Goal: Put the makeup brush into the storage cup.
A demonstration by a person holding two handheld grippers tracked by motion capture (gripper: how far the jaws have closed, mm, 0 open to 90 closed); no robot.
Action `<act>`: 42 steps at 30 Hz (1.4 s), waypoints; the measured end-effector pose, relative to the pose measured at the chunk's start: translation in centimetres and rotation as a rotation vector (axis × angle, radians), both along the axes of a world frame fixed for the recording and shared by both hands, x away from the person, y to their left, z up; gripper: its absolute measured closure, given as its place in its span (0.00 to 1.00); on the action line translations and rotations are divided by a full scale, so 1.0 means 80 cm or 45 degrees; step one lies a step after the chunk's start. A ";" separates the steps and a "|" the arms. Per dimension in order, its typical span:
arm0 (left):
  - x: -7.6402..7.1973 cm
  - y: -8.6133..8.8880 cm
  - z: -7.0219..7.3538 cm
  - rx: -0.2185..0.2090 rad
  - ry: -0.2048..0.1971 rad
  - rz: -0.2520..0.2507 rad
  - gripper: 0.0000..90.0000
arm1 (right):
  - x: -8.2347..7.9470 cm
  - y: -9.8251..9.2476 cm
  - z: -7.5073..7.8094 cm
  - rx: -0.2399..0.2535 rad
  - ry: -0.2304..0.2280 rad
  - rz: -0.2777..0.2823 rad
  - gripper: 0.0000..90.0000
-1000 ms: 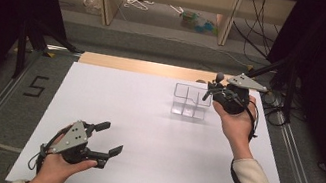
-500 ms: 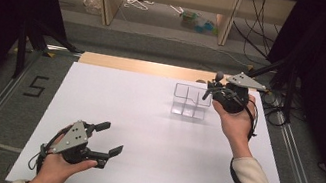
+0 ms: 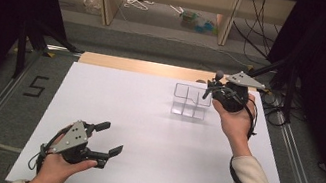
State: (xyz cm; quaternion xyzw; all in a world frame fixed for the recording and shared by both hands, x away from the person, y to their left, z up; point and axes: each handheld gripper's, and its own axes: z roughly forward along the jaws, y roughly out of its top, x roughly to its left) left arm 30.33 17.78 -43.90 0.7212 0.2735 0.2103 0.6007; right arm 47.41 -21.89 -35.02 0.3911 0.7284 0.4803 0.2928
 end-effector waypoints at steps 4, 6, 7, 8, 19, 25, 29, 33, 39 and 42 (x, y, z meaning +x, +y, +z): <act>0.000 0.000 0.000 -0.001 0.000 0.001 0.19 | 0.001 0.000 0.000 -0.014 -0.006 0.004 0.86; 0.000 0.000 0.000 -0.001 -0.001 0.001 0.19 | 0.001 0.001 0.000 -0.018 -0.004 -0.001 0.86; 0.000 0.000 0.000 -0.001 -0.001 0.001 0.19 | 0.002 0.001 0.000 -0.019 -0.005 -0.002 0.86; 0.000 0.000 0.000 -0.001 -0.001 0.001 0.19 | 0.002 0.001 0.000 -0.019 -0.005 -0.002 0.86; 0.000 0.000 0.000 0.000 -0.003 0.001 0.19 | 0.005 0.002 -0.001 -0.026 -0.006 -0.006 0.86; 0.000 0.000 0.000 0.002 -0.003 0.000 0.19 | 0.006 0.002 -0.002 -0.024 0.004 -0.003 0.86; 0.000 0.000 0.000 0.000 -0.002 0.001 0.19 | 0.007 0.003 -0.003 -0.026 -0.001 -0.008 0.86; 0.000 0.000 0.000 -0.001 -0.002 0.001 0.19 | 0.008 0.002 -0.004 -0.034 -0.010 0.005 0.86; 0.000 0.001 0.000 0.000 -0.003 0.001 0.19 | 0.009 0.003 -0.005 -0.045 -0.003 0.001 0.86; 0.000 0.001 0.000 0.001 -0.004 0.001 0.19 | 0.010 0.004 -0.006 -0.033 0.000 0.000 0.86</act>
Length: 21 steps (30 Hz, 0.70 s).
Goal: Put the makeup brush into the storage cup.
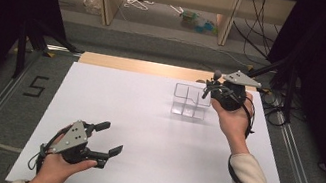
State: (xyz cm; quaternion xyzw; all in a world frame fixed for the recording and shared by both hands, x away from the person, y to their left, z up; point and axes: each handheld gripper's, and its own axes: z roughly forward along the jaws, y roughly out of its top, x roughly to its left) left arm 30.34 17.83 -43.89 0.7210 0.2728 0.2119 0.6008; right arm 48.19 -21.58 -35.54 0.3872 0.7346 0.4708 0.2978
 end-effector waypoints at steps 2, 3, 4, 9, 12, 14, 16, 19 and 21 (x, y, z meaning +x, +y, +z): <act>0.000 0.000 0.000 -0.001 0.001 0.001 0.19 | 0.000 0.000 0.000 -0.005 0.002 -0.005 0.86; 0.000 0.000 0.000 -0.001 0.001 0.000 0.19 | 0.001 -0.001 -0.001 -0.016 -0.013 -0.012 0.86; 0.000 0.000 0.000 -0.003 0.002 0.000 0.19 | 0.001 -0.001 -0.001 -0.016 -0.005 -0.006 0.86; 0.000 0.000 0.000 -0.002 0.001 0.000 0.19 | 0.003 0.000 -0.004 -0.010 -0.001 -0.009 0.86; 0.000 0.000 0.000 -0.004 0.003 0.001 0.19 | 0.002 0.000 -0.004 -0.019 0.018 -0.010 0.86; 0.000 0.000 0.000 -0.002 0.002 0.000 0.19 | 0.003 -0.001 -0.005 -0.020 0.020 -0.010 0.86; 0.000 0.000 0.000 -0.002 0.002 0.000 0.19 | 0.003 -0.001 -0.005 -0.019 0.024 -0.012 0.86; 0.000 0.000 0.000 -0.002 0.003 0.001 0.19 | 0.004 -0.001 -0.006 -0.026 0.011 -0.009 0.86; 0.000 0.000 0.000 -0.003 0.002 0.001 0.19 | 0.004 -0.002 -0.007 -0.034 0.013 -0.012 0.86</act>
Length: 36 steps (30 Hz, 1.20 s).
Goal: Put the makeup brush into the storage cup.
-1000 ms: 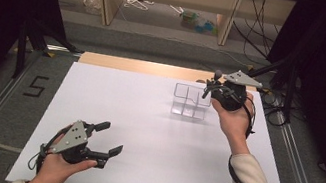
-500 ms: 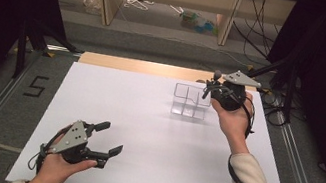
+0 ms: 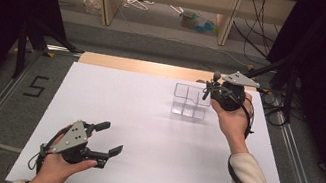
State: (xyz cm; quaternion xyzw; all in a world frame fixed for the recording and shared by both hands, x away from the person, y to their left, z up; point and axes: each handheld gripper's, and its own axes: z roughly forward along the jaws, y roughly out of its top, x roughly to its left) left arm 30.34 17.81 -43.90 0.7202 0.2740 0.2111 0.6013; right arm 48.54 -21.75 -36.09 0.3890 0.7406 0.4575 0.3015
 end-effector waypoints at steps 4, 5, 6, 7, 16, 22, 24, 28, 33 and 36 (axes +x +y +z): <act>0.000 0.000 0.000 0.001 0.000 0.000 0.19 | 0.001 0.000 -0.001 0.007 -0.002 0.002 0.86; 0.000 0.000 0.000 0.001 0.000 0.000 0.19 | 0.001 0.000 -0.001 0.007 -0.002 0.002 0.86; 0.000 0.000 0.000 0.002 -0.001 0.000 0.19 | 0.001 0.000 -0.002 -0.002 0.004 -0.001 0.86; 0.000 0.000 0.000 0.003 -0.002 -0.001 0.19 | 0.001 0.001 -0.003 -0.002 0.000 -0.002 0.86; 0.000 0.000 0.000 0.001 0.000 0.001 0.19 | 0.003 0.002 -0.007 -0.014 0.010 -0.002 0.86; 0.000 0.000 0.000 0.002 -0.001 0.001 0.19 | 0.003 0.002 -0.009 -0.028 0.026 0.005 0.86; 0.000 0.000 0.000 0.003 -0.002 0.000 0.19 | 0.004 0.003 -0.011 -0.031 0.021 0.003 0.86; -0.001 0.000 0.000 -0.008 0.009 0.007 0.19 | 0.004 0.003 -0.012 -0.031 0.031 -0.001 0.86; 0.000 0.001 0.000 0.006 -0.005 -0.001 0.19 | 0.005 0.003 -0.013 -0.039 0.035 0.006 0.86; 0.000 0.001 0.000 0.006 -0.004 0.000 0.19 | 0.005 0.003 -0.014 -0.044 0.037 0.007 0.86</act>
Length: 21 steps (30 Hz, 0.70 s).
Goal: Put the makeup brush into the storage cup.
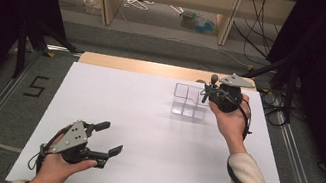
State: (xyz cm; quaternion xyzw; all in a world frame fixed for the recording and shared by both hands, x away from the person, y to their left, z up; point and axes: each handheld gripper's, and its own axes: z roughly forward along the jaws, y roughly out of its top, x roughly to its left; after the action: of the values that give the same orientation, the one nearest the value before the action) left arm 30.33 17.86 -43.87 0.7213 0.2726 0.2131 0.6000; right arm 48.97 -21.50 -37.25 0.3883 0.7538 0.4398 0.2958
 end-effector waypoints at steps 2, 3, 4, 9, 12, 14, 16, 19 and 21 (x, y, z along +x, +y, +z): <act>0.000 0.000 0.000 -0.001 0.001 0.000 0.19 | 0.000 0.000 -0.001 -0.002 0.004 0.001 0.86; 0.000 0.000 0.000 -0.001 0.000 0.000 0.19 | 0.001 0.000 -0.002 0.001 0.001 0.003 0.86; 0.000 0.000 0.000 0.000 -0.001 -0.001 0.19 | 0.001 0.000 -0.003 -0.003 0.001 0.000 0.86; 0.000 0.000 0.000 -0.002 0.001 -0.001 0.19 | 0.002 0.000 -0.003 0.003 0.005 -0.010 0.86; -0.001 0.000 0.001 0.011 0.005 0.004 0.19 | 0.002 -0.001 -0.004 -0.003 -0.002 -0.016 0.86; 0.000 0.000 0.001 0.013 0.004 0.003 0.19 | 0.002 -0.002 -0.004 -0.004 -0.004 -0.017 0.86; 0.000 0.000 0.001 0.011 0.005 0.005 0.19 | 0.003 -0.002 -0.005 -0.003 -0.003 -0.018 0.86; 0.000 0.000 0.000 0.006 0.005 0.003 0.19 | 0.003 -0.003 -0.006 -0.002 0.007 -0.015 0.86; 0.000 0.000 0.000 0.005 0.004 0.004 0.19 | 0.003 -0.003 -0.006 -0.008 -0.002 -0.020 0.86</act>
State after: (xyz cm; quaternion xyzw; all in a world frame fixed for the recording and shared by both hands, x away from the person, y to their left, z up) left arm 30.30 17.86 -43.86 0.7223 0.2743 0.2132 0.5980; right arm 49.24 -21.77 -37.74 0.3931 0.7519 0.4353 0.3010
